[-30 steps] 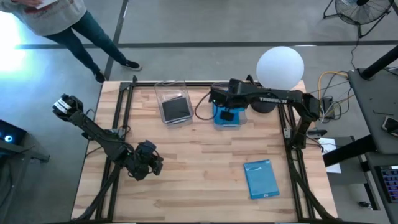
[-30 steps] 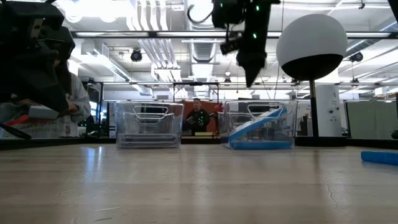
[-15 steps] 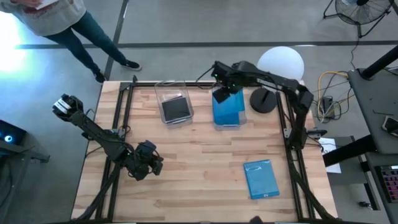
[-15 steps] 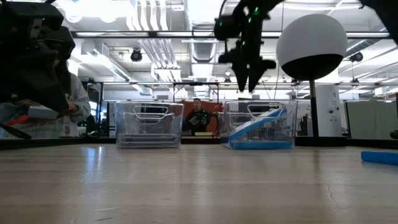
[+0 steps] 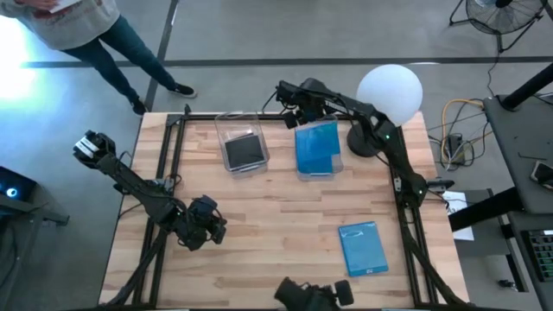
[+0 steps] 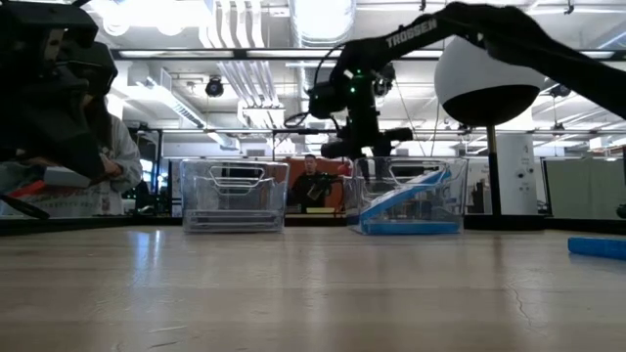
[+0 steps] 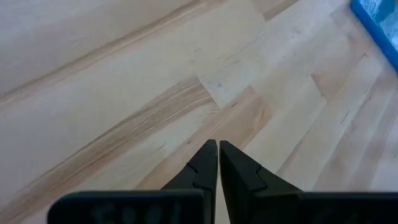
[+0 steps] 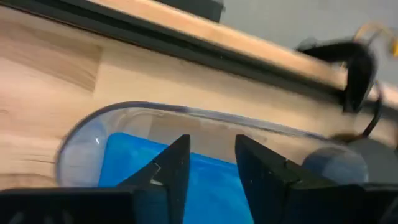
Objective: Pick & place jewel cases by type
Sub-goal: Put the left blue CD case into the right transparent bin
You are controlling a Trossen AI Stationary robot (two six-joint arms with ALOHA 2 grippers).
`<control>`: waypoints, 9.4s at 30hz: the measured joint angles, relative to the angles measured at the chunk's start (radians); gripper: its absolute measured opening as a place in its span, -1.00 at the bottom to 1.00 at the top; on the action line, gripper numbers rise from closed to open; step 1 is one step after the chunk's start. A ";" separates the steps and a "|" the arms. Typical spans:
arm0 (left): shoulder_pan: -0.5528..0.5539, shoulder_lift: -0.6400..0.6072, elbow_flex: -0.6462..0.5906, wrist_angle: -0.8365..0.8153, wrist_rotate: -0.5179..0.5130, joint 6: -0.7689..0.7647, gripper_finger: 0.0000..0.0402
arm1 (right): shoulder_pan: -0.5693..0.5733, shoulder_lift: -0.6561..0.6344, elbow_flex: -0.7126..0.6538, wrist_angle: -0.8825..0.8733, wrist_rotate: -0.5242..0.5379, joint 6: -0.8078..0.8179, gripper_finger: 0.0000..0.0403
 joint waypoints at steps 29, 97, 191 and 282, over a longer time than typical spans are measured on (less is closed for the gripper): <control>0.000 0.000 0.000 -0.003 -0.036 0.072 -1.00 | 0.001 0.043 0.007 -0.161 -0.434 -0.105 -0.54; 0.004 -0.002 0.000 -0.050 -0.042 0.100 -1.00 | -0.012 -0.013 -0.131 -0.160 -0.677 -0.342 0.00; 0.004 -0.115 -0.018 -0.170 -0.073 0.144 -1.00 | 0.633 -0.456 -0.791 0.226 -0.215 0.910 -0.02; 0.004 -0.210 -0.010 -0.226 0.000 0.142 -1.00 | 0.374 -0.522 -0.985 0.779 0.091 1.134 -0.01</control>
